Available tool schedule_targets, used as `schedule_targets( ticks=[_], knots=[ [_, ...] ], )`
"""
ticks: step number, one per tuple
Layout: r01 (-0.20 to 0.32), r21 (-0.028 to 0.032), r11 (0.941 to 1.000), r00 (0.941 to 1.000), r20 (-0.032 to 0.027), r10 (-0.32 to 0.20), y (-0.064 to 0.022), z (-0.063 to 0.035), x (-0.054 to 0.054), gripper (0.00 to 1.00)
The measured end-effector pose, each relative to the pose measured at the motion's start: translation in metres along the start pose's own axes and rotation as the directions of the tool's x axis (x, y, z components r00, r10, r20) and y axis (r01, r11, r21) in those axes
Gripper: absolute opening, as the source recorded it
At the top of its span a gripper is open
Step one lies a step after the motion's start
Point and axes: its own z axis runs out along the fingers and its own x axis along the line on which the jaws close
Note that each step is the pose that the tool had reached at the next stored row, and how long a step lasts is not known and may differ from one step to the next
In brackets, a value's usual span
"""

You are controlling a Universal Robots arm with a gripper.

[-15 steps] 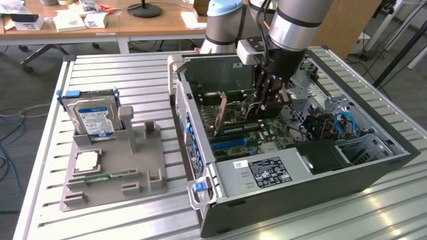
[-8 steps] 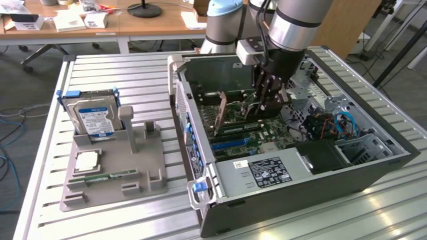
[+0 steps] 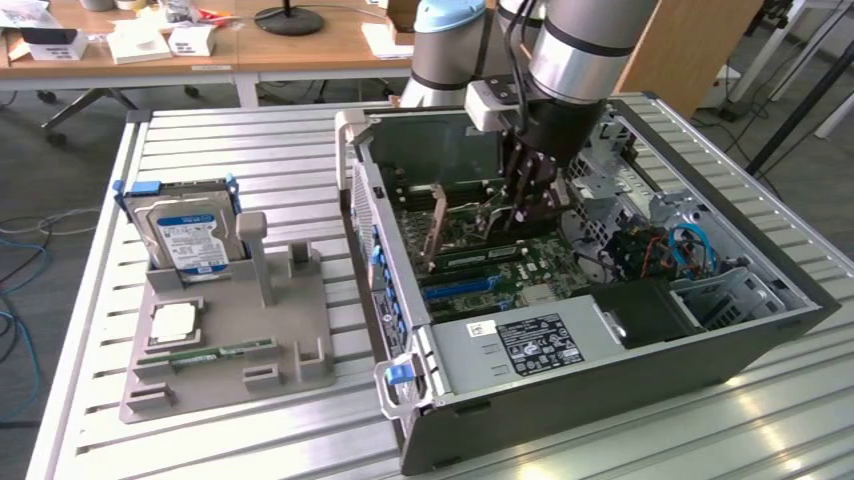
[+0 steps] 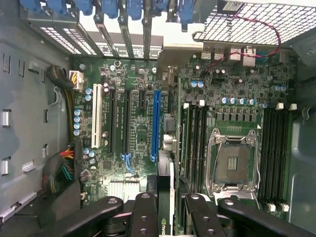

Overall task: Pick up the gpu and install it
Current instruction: 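Insert the gpu into the slot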

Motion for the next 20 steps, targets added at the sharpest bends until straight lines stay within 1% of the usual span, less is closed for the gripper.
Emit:
schedule_targets(
  ticks=[5, 10, 20],
  knots=[
    [0.0, -0.0001, 1.0, 1.0, 0.0, 0.0, 0.0028, 0.0024, -0.0001, 0.26],
    [0.0, 0.0, 1.0, 1.0, 0.0, 0.0, 0.0029, 0.0025, -0.0001, 0.26],
    [0.0, 0.0, 1.0, 1.0, 0.0, 0.0, 0.0028, 0.0086, 0.0002, 0.26]
  ],
)
